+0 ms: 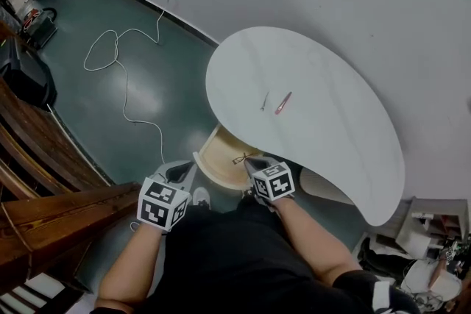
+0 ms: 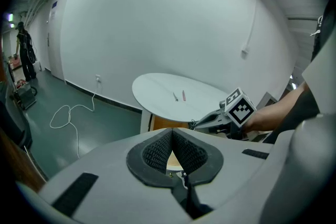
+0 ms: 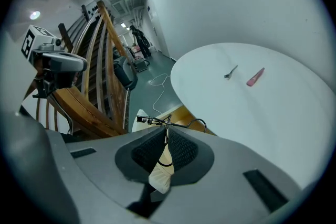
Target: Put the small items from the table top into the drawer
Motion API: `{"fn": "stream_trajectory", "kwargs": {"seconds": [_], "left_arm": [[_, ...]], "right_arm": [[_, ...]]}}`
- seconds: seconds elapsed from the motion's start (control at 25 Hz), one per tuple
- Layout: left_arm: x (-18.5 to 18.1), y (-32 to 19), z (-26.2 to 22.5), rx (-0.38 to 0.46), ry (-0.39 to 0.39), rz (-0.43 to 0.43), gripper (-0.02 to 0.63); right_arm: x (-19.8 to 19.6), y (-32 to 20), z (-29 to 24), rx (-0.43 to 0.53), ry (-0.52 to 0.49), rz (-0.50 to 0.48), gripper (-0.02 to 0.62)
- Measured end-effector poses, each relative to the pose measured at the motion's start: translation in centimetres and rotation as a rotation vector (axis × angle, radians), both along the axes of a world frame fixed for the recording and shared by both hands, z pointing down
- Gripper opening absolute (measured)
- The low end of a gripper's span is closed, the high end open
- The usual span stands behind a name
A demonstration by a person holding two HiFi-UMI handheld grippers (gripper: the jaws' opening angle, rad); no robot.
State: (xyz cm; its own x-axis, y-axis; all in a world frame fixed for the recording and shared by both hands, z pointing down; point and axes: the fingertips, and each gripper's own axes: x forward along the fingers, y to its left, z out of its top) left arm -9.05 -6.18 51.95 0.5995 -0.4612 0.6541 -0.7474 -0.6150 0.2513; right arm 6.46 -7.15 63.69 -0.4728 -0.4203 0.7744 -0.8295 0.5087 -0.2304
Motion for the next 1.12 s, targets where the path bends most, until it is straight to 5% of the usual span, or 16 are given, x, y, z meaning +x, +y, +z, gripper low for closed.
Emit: {"fn": "stream_trajectory", "kwargs": {"seconds": [0.56, 1.12], "left_arm": [[-2.3, 1.3, 2.7, -0.049, -0.015, -0.078, 0.014], [-3.5, 2.6, 4.8, -0.111, -0.01, -0.204, 0.014]], "right_arm": [[-3.3, -0.5, 7.8, -0.095, 0.135, -0.176, 0.021], [-5.8, -3.4, 16.3, -0.038, 0.385, -0.499, 0.021]]}}
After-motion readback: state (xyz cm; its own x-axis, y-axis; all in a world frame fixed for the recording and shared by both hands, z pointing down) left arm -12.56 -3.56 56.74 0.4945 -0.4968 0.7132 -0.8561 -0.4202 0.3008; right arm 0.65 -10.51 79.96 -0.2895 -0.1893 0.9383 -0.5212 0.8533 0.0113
